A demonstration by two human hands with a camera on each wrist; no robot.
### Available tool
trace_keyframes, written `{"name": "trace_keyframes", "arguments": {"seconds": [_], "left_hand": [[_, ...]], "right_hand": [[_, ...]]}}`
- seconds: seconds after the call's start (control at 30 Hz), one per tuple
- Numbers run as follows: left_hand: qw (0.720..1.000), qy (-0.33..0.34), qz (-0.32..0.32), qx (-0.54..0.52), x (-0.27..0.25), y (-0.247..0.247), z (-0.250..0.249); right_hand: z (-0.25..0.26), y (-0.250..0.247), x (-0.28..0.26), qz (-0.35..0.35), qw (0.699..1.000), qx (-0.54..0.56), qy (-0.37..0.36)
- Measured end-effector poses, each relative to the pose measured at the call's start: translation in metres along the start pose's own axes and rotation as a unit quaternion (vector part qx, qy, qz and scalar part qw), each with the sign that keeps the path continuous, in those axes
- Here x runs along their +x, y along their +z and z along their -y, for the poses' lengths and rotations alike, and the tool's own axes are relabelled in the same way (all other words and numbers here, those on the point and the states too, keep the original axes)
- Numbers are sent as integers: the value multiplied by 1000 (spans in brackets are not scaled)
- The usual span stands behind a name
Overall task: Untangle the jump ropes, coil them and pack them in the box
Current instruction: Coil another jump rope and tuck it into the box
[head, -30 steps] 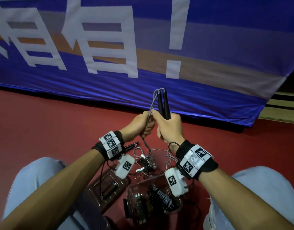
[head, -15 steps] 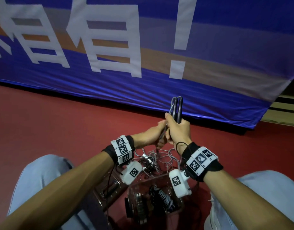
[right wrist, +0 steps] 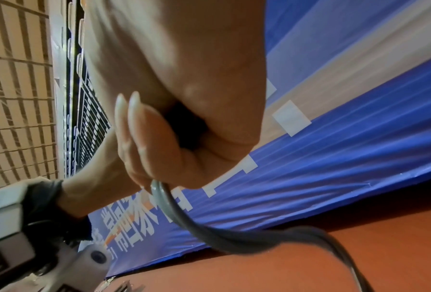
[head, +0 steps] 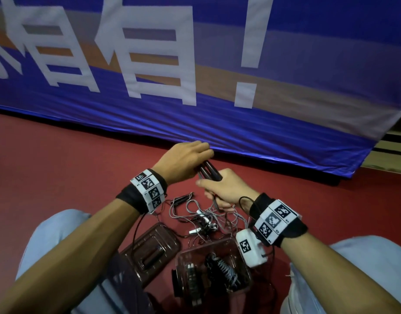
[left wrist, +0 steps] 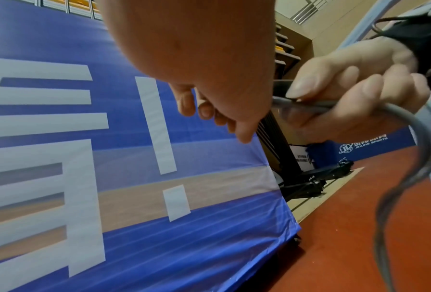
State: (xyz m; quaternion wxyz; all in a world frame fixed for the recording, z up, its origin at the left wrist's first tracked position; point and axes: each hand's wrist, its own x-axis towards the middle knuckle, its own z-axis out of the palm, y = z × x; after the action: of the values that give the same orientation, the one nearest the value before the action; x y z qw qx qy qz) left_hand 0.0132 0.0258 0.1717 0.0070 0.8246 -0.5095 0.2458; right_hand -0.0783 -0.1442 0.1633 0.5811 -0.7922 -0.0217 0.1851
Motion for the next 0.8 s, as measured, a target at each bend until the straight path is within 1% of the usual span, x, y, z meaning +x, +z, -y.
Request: {"name": "trace_keyframes", "arguments": {"seconds": [0.07,0.17,0.3,0.4,0.53,0.6,0.7,0.8], "left_hand": [[1000,16,17,15,-3,3,-2],[999,12,15,31,-5,10,1],[999,9,-27,36,-2,8,1],[998,6,-50,44,1,7,0],[999,3,-43,28,2,9,-4],[999,11,-40,34,1,11,-4],[998,25,-33,40,0,11,0],[998,21,-43,51,0,8,3]], "right_hand": [[-1,-2,-2,35,999,-11,11],[-3,-6,-4,97,995,5,38],[-1,-9,-5,127,989,57,45],[0,-12,-4,114,991,55,46],[-3,-10,0,47,996,20,68],[-5,-9,2,30,996,13,85],[-5,-11,4,27,995,13,96],[-3,-12,5,34,995,6,88]]}}
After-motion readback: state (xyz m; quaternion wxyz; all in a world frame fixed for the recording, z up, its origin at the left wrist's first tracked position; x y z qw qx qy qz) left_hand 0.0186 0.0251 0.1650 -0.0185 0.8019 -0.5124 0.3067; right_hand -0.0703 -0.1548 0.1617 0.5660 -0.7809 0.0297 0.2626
